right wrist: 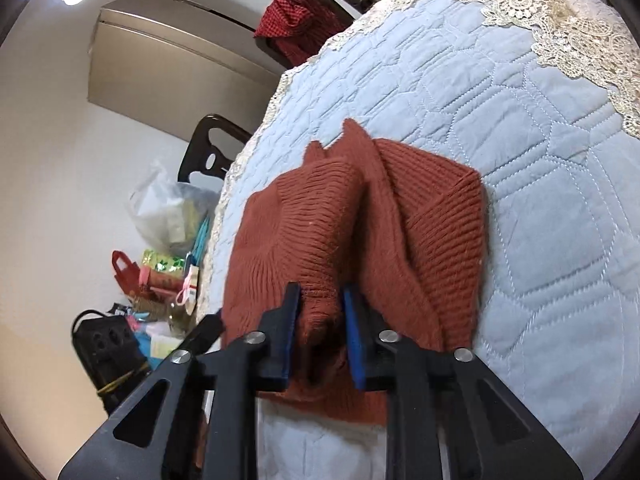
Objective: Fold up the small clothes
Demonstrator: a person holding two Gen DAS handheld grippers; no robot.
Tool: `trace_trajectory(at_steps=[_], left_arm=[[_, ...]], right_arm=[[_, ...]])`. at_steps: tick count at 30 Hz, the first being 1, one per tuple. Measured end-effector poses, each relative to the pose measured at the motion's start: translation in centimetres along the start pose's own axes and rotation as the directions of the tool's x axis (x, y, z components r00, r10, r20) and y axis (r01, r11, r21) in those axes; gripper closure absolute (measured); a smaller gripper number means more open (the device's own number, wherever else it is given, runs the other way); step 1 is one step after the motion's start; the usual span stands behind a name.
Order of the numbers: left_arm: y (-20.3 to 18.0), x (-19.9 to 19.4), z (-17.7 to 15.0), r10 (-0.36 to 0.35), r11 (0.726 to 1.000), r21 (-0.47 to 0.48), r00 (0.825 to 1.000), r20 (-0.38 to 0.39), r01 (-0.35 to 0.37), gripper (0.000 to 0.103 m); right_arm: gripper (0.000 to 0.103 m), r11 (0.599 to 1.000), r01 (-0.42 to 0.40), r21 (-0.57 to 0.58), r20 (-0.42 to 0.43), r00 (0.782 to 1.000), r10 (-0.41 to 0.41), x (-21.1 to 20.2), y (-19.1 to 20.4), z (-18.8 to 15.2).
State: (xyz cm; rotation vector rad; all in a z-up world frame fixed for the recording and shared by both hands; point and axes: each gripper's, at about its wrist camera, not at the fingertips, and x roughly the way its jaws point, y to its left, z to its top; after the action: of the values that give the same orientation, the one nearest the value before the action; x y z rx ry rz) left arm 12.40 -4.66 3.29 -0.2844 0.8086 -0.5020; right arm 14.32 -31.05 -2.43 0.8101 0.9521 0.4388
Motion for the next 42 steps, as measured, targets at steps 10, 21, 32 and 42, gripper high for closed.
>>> trace_trajectory(at_steps=[10, 21, 32, 42], left_arm=[[-3.0, 0.9, -0.4, -0.039, 0.993, 0.108, 0.999, -0.026, 0.042, 0.054], [-2.9, -0.2, -1.2, 0.006, 0.992, 0.126, 1.0, -0.025, -0.003, 0.053], [-4.3, 0.6, -3.5, 0.08, 0.973, 0.216, 0.997, -0.01, -0.076, 0.054], [-5.0, 0.3, -0.3, 0.069, 0.974, 0.214, 0.997, 0.032, -0.074, 0.054]], right_arm=[[0.086, 0.99, 0.049, -0.13, 0.172, 0.985, -0.027, -5.3, 0.6, -1.3], [0.083, 0.978, 0.146, -0.149, 0.172, 0.978, -0.119, -5.0, 0.1, -2.0], [0.094, 0.911, 0.251, -0.328, 0.14, 0.966, -0.216, -4.3, 1.5, -4.7], [0.097, 0.9, 0.244, -0.361, 0.202, 0.963, -0.18, -4.3, 4.1, -1.9]])
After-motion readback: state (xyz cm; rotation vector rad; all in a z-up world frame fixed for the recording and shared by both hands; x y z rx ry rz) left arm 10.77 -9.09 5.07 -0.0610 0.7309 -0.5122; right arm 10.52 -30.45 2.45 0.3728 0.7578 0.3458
